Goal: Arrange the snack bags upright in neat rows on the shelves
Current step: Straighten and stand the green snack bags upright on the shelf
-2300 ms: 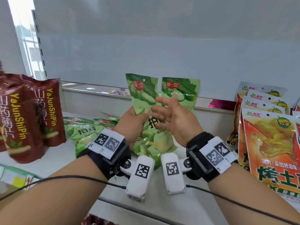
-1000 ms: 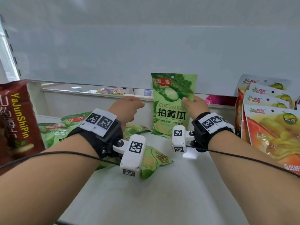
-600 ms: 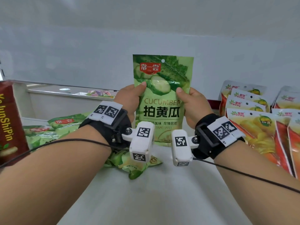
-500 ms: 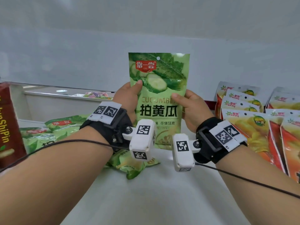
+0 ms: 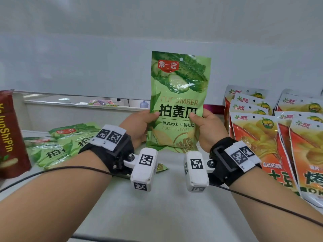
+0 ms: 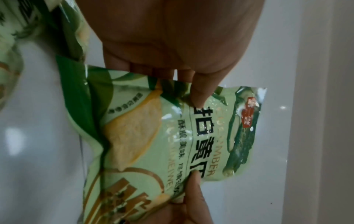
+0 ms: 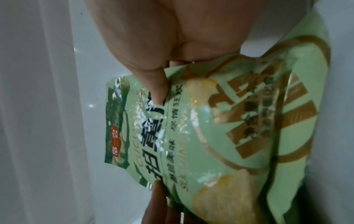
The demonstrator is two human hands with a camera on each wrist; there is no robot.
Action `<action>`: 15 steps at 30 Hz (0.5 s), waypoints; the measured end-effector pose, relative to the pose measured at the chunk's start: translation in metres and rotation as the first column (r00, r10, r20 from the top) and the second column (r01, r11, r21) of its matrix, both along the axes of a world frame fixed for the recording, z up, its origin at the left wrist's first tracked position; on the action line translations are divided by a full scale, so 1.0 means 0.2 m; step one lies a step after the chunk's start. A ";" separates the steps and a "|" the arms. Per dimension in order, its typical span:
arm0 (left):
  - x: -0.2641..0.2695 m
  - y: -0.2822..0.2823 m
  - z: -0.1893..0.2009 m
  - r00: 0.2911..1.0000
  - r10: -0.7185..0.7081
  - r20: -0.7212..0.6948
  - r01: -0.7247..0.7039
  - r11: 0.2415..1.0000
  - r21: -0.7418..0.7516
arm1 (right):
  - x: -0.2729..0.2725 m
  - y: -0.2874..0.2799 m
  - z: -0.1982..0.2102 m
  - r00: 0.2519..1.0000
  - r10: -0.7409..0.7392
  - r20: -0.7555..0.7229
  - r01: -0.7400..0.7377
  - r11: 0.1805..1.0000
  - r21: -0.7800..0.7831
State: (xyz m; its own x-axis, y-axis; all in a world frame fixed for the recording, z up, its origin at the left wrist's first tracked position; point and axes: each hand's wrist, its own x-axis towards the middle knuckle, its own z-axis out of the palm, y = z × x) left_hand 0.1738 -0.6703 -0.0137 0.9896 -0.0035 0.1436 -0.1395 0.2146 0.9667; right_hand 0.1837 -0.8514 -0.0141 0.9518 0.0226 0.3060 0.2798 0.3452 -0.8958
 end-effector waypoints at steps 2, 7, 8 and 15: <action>-0.01 0.01 -0.01 1.000 0.018 0.007 -0.018 1.000 -0.024 | 0.00 0.01 -0.03 1.000 0.016 -0.010 -0.016 1.000 0.010; -0.01 0.07 -0.04 0.987 0.155 0.034 -0.151 0.983 -0.105 | -0.02 0.01 -0.13 0.981 0.123 -0.153 -0.149 0.974 -0.172; 0.00 0.08 -0.04 0.982 0.184 0.031 -0.178 0.975 -0.131 | -0.02 0.01 -0.16 0.970 0.153 -0.187 -0.190 0.961 -0.201; -0.01 0.08 -0.06 0.962 0.271 0.037 -0.257 0.943 -0.209 | -0.02 0.10 -0.20 0.973 0.168 -0.157 -0.192 0.969 -0.156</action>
